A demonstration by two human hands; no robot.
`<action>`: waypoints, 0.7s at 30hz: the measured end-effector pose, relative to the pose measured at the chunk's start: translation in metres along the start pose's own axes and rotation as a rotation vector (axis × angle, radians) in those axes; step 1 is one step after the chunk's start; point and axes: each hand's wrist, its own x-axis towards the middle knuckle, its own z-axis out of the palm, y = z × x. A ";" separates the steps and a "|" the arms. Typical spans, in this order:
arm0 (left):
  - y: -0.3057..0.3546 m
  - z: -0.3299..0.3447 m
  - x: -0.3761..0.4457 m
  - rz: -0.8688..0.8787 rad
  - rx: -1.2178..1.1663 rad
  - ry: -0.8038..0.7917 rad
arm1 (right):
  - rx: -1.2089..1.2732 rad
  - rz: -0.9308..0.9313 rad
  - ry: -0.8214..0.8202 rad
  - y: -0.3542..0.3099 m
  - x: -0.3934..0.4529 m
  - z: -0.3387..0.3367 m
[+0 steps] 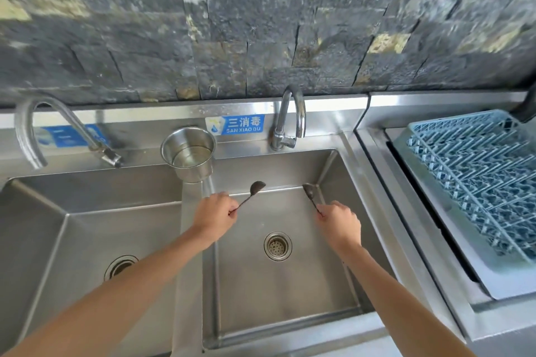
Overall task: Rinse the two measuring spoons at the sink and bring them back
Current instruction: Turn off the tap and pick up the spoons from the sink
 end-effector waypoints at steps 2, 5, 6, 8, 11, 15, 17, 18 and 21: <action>-0.002 0.001 -0.004 -0.114 -0.324 0.028 | 0.165 0.046 0.035 0.004 -0.006 0.001; 0.001 -0.001 -0.014 -0.221 -0.761 -0.016 | 0.449 0.085 0.021 0.004 -0.018 -0.003; 0.003 -0.003 -0.018 -0.269 -0.883 -0.052 | 0.573 0.138 0.012 0.003 -0.023 -0.005; 0.008 -0.008 -0.025 -0.347 -1.063 -0.110 | 0.866 0.259 0.004 0.003 -0.035 -0.007; 0.013 -0.015 -0.038 -0.377 -1.219 -0.174 | 1.194 0.379 -0.045 -0.001 -0.058 -0.007; 0.017 -0.025 -0.058 -0.399 -1.296 -0.242 | 1.368 0.453 -0.068 -0.014 -0.097 -0.008; 0.016 -0.028 -0.069 -0.386 -1.317 -0.285 | 1.419 0.473 -0.058 -0.020 -0.119 -0.004; 0.014 -0.030 -0.075 -0.370 -1.323 -0.309 | 1.440 0.485 -0.046 -0.025 -0.131 -0.004; 0.010 -0.034 -0.097 -0.314 -1.336 -0.388 | 1.472 0.507 -0.007 -0.040 -0.168 0.001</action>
